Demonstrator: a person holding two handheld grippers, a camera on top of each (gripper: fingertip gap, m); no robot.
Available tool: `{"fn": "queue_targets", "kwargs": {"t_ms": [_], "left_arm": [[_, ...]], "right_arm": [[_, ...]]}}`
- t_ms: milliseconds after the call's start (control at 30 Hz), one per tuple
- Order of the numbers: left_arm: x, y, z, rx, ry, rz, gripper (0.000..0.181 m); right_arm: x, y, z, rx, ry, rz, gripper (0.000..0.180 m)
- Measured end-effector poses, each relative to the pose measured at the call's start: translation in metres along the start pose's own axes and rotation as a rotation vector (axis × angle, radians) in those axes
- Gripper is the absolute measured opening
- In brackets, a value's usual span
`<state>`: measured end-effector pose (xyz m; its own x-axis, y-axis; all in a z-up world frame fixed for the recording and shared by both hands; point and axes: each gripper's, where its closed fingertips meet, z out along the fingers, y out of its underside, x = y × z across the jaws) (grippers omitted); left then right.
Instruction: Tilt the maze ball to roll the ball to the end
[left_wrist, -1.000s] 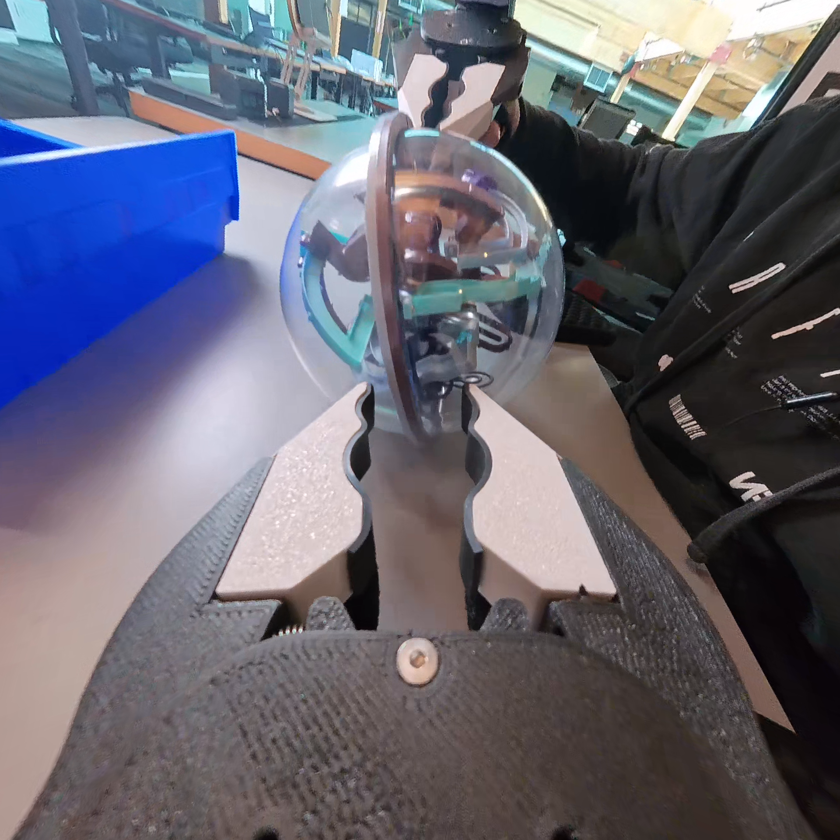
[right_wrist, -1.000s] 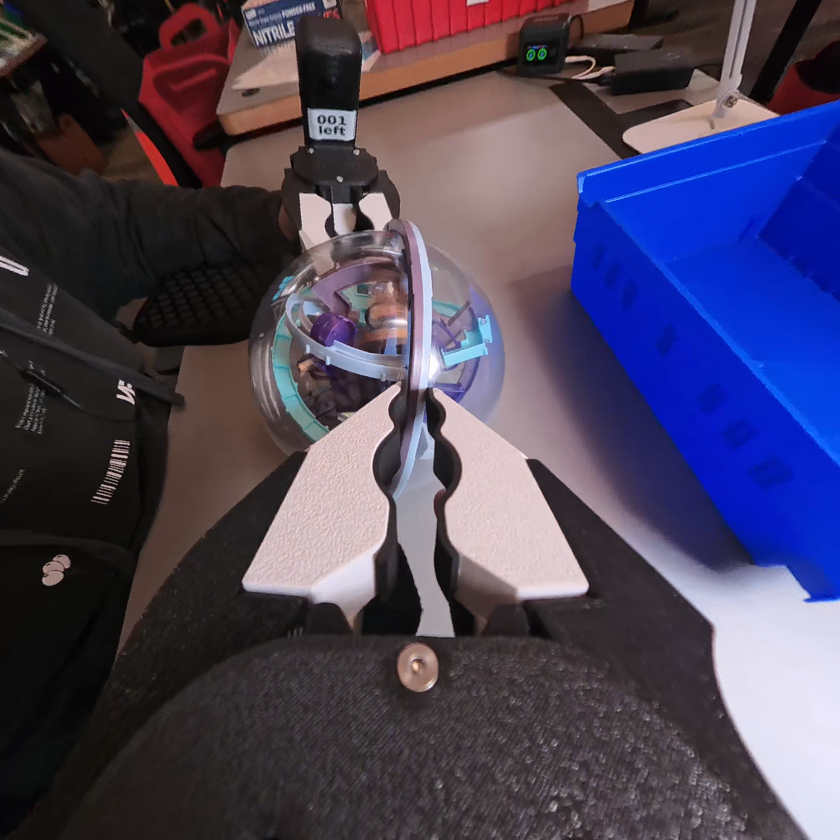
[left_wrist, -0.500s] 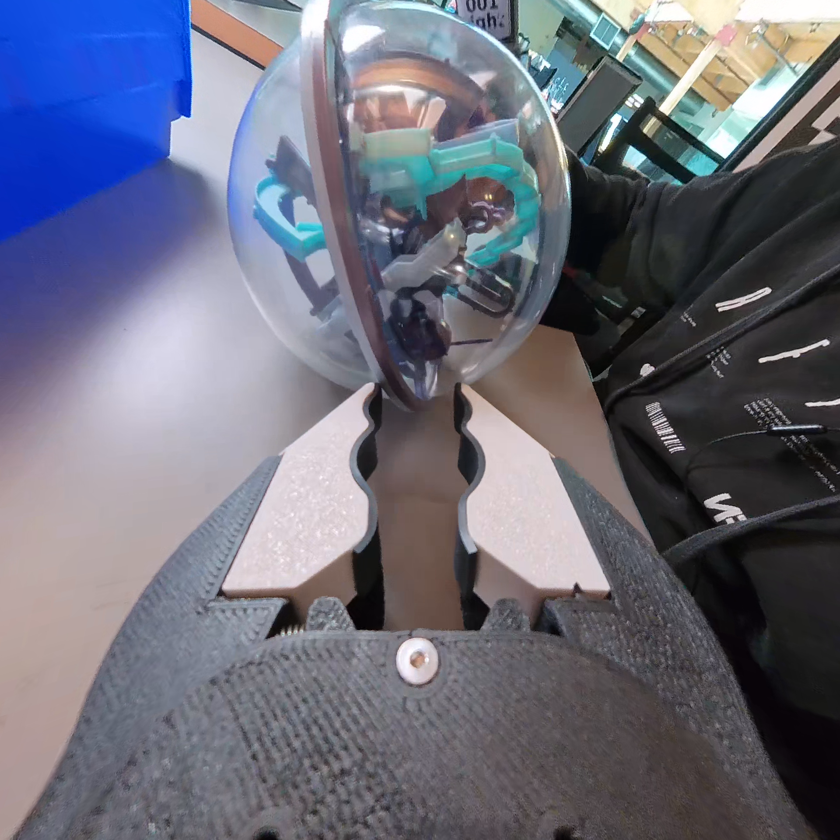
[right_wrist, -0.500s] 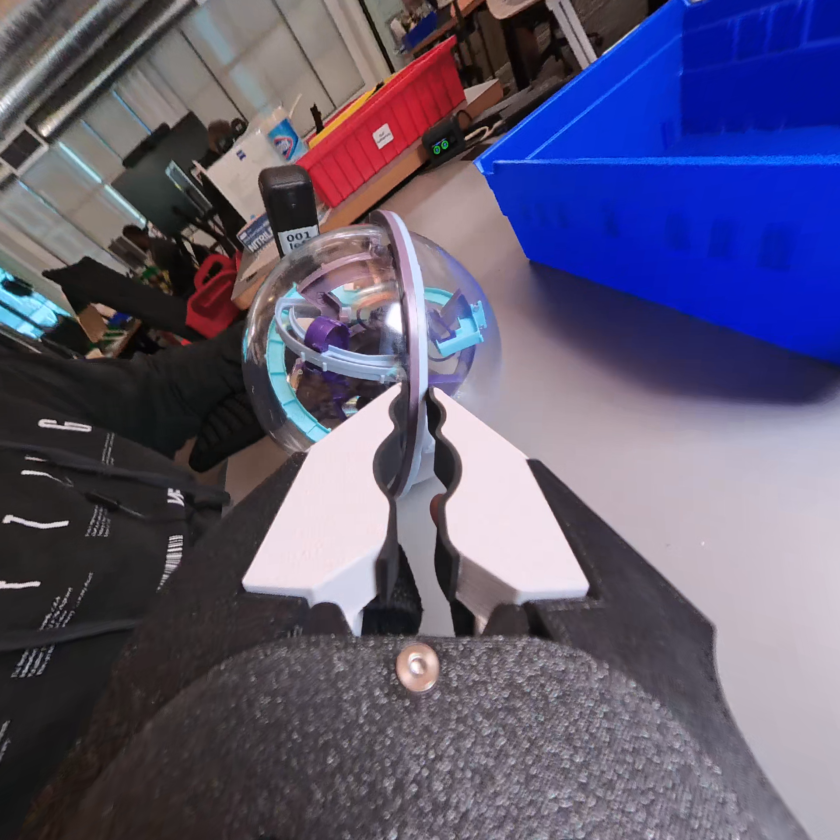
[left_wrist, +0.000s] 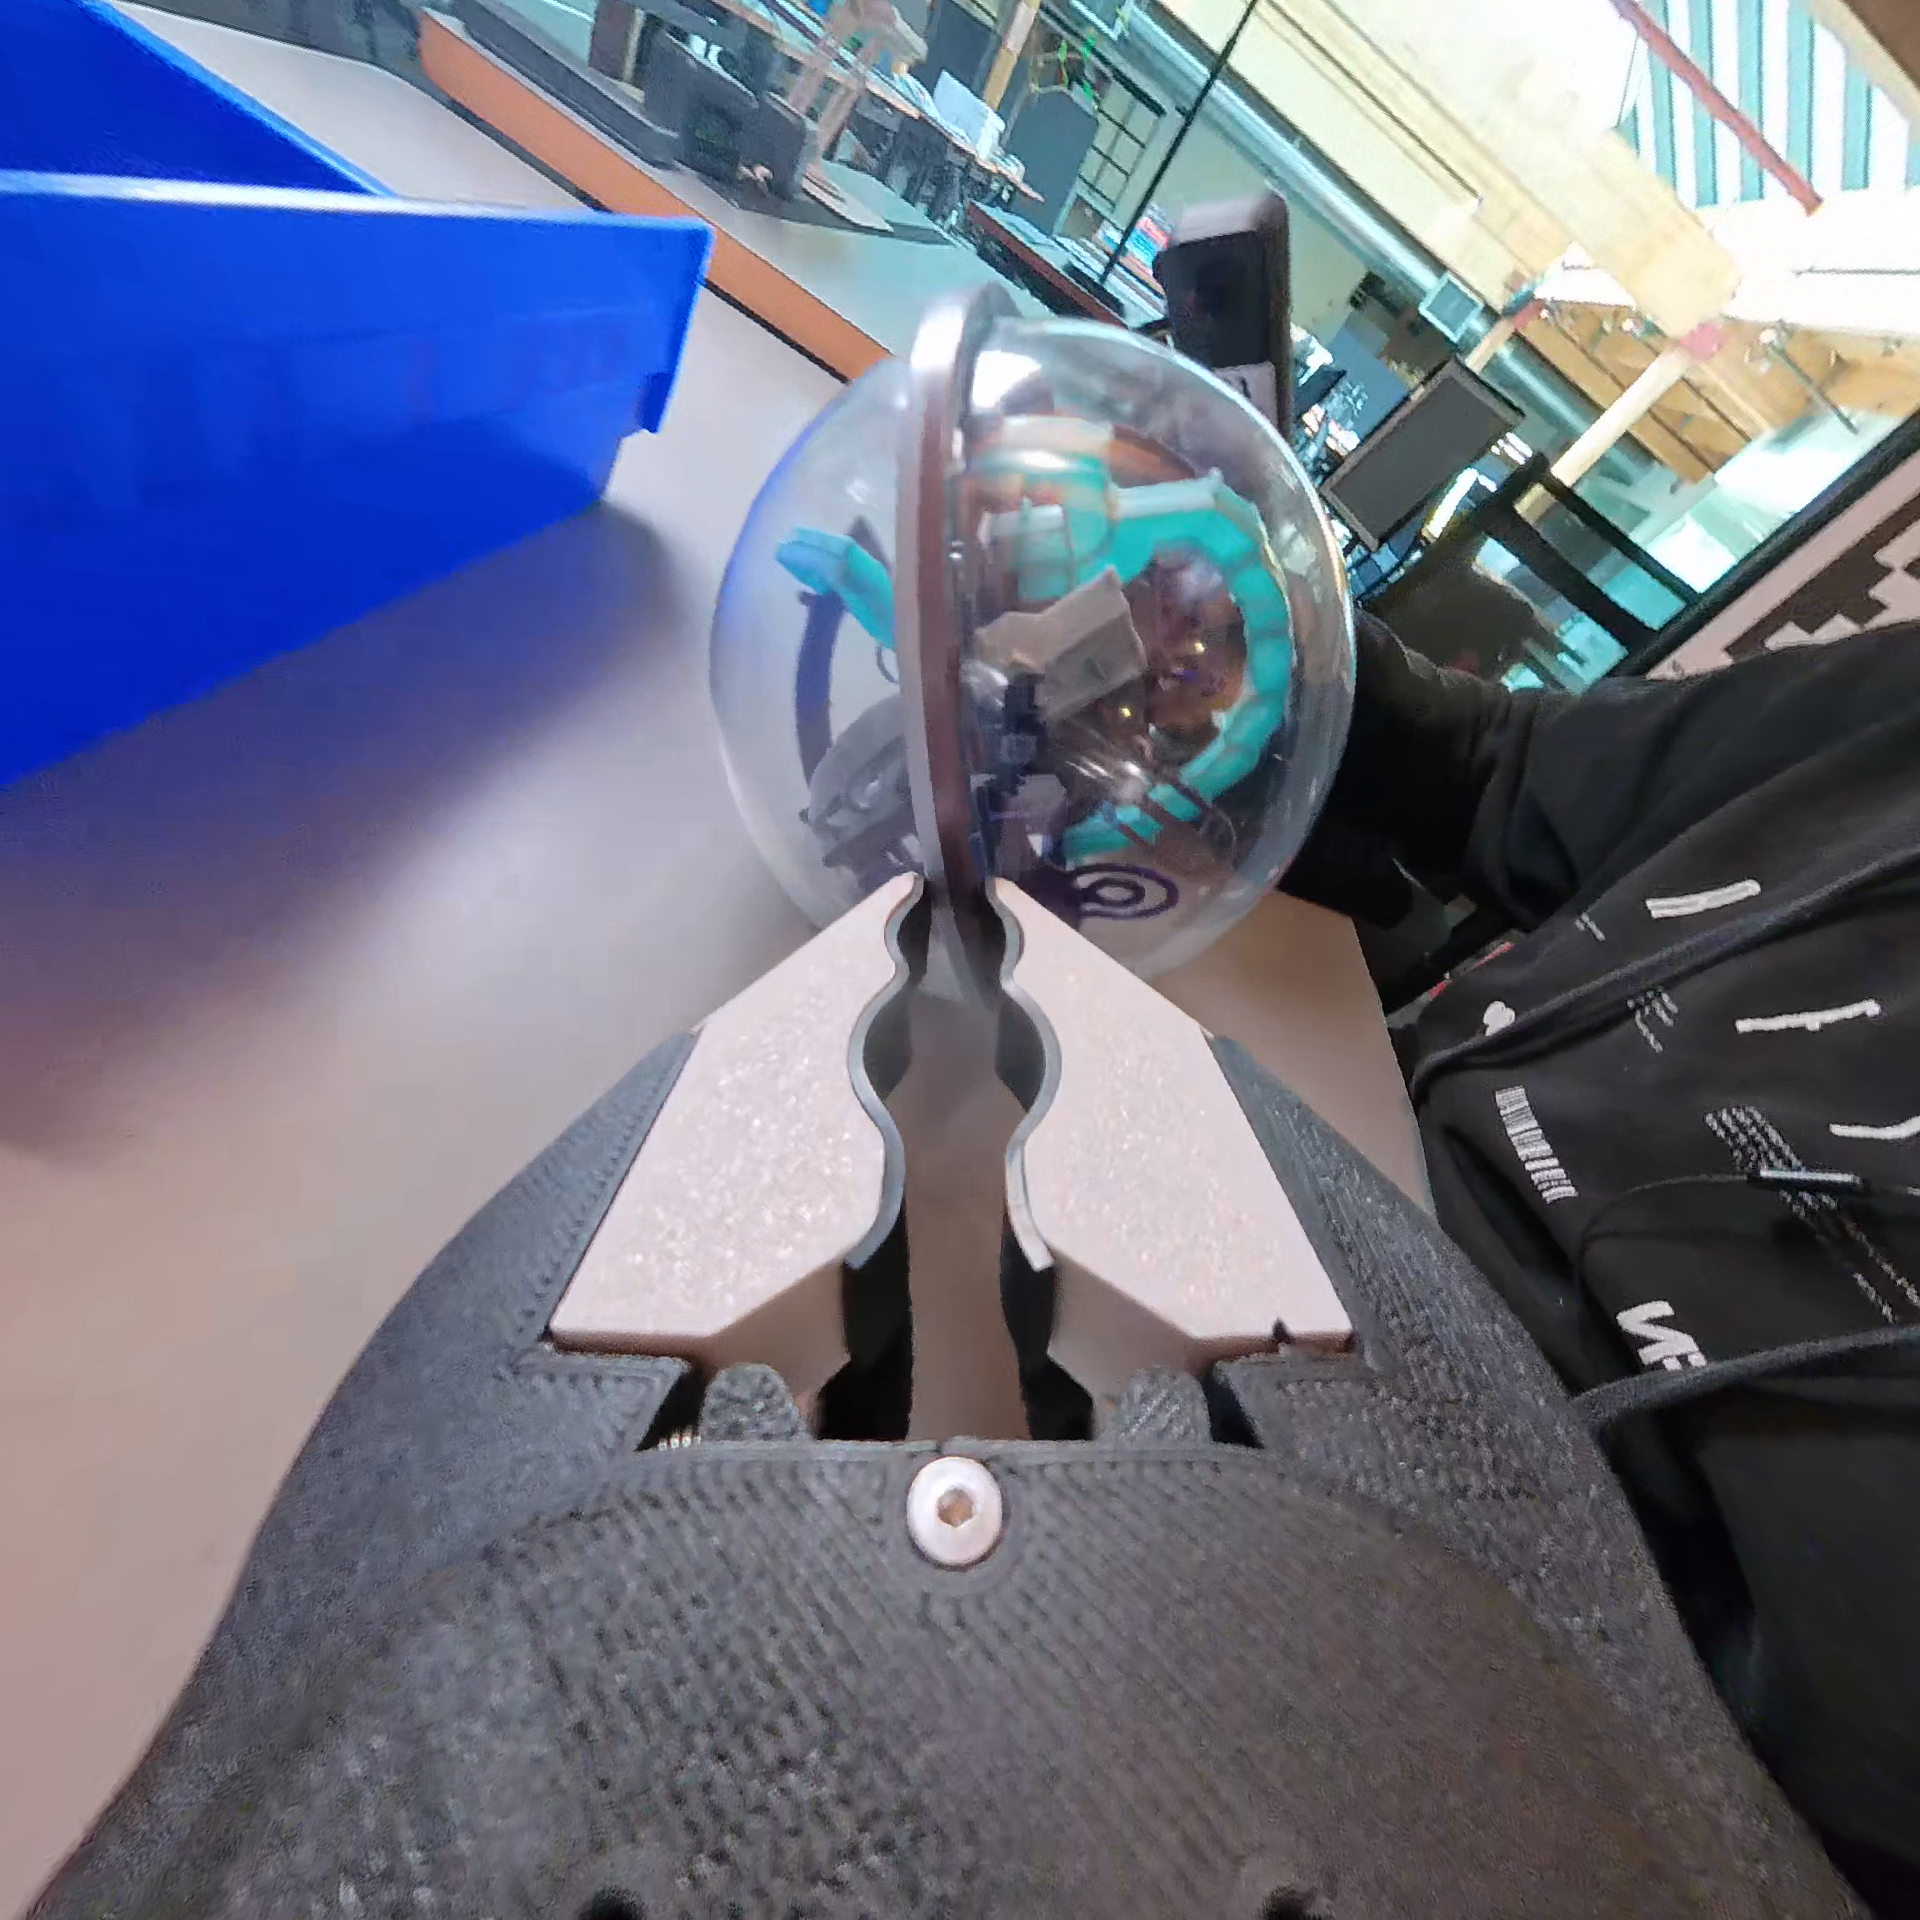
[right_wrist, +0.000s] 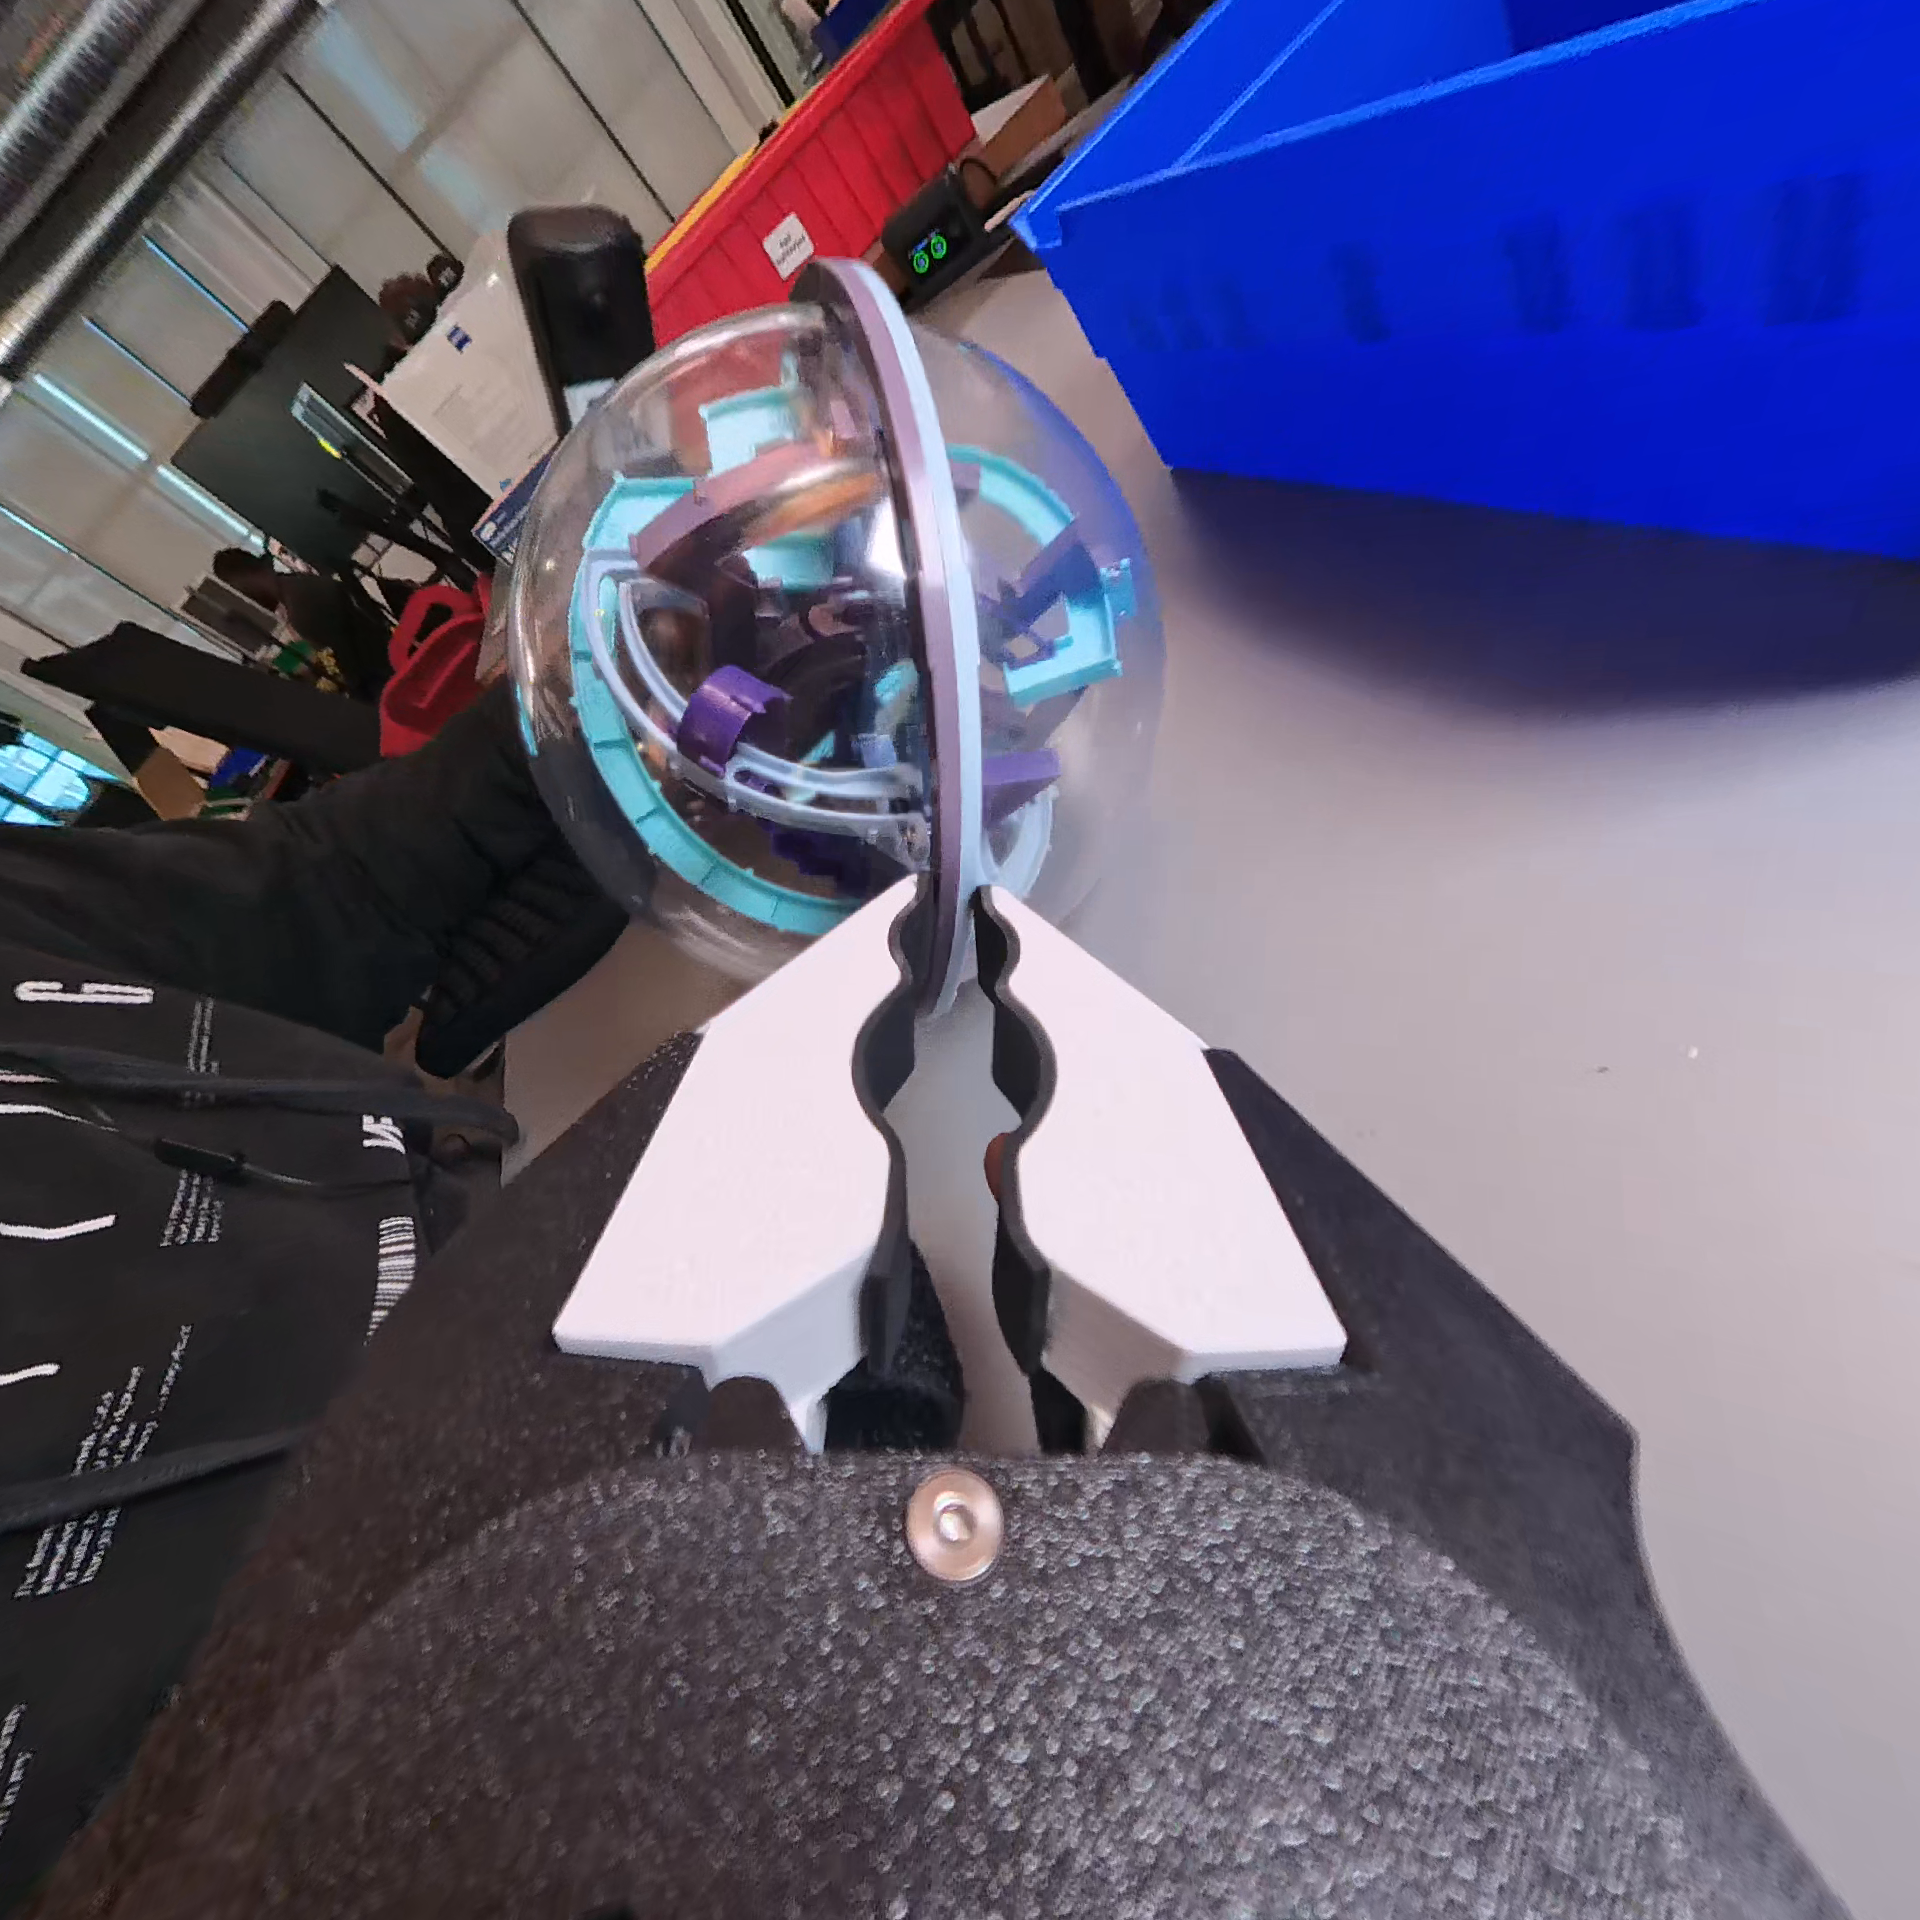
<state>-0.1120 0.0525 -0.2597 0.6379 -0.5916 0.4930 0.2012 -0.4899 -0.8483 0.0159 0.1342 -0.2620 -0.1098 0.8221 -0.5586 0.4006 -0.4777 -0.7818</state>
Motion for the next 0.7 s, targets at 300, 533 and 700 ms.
{"fn": "queue_targets", "kwargs": {"t_ms": [300,533,700], "left_arm": [[-0.012,-0.019,-0.005,0.031,0.045,-0.157,0.006],[-0.014,-0.019,-0.005,-0.043,0.083,-0.217,0.006],[-0.018,-0.024,-0.002,-0.067,0.124,-0.215,0.006]], "right_arm": [[-0.013,0.02,0.008,-0.069,-0.13,0.153,0.005],[-0.022,0.025,0.006,-0.116,-0.203,-0.078,0.027],[-0.005,-0.012,-0.003,-0.065,-0.146,-0.223,0.032]]}}
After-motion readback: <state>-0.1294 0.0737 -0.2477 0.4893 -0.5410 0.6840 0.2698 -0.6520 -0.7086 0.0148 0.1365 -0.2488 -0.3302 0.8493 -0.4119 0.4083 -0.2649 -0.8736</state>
